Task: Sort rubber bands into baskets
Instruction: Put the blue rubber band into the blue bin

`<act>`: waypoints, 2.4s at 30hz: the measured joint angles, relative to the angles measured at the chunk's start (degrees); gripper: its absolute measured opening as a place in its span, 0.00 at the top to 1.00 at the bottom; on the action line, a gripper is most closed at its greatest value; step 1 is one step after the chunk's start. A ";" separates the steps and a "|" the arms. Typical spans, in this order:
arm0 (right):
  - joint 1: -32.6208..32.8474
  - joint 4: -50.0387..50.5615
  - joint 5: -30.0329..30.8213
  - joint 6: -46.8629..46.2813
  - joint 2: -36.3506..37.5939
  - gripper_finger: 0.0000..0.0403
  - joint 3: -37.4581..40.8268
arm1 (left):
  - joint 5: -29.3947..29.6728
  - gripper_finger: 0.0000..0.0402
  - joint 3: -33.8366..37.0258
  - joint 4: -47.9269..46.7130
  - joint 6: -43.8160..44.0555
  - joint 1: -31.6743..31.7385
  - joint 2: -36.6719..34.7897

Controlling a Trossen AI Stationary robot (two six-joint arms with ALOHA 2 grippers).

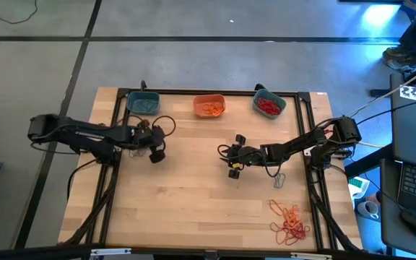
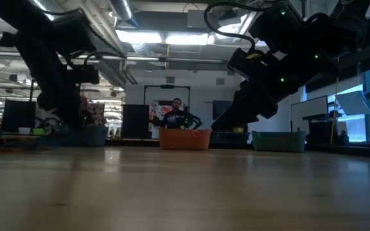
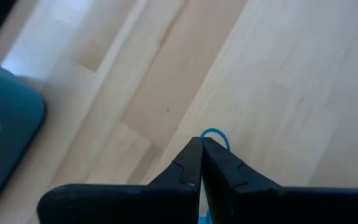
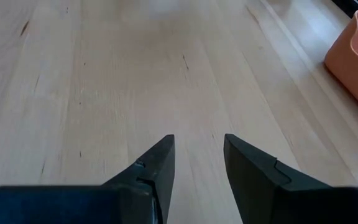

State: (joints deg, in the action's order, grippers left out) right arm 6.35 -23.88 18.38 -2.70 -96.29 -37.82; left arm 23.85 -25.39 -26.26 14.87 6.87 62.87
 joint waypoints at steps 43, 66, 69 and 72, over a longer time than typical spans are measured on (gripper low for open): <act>0.00 -0.20 0.04 0.00 0.00 0.65 0.02 | -18.03 0.98 -0.19 19.58 -17.39 15.36 -16.66; -0.02 -0.33 0.47 -0.02 0.00 0.65 0.02 | -26.61 0.98 -0.11 29.28 -16.66 12.81 -16.67; -0.01 -0.39 0.47 -0.02 0.00 0.65 0.02 | -34.13 0.98 -0.11 28.57 -16.57 11.96 -16.65; 0.00 -0.48 0.47 -0.02 0.00 0.65 0.02 | -38.07 0.98 -0.11 28.74 -16.68 10.29 -16.43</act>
State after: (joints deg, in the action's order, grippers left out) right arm 6.35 -24.36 18.85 -2.72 -96.29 -37.80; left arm -14.22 -25.50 2.48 -1.80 17.16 46.44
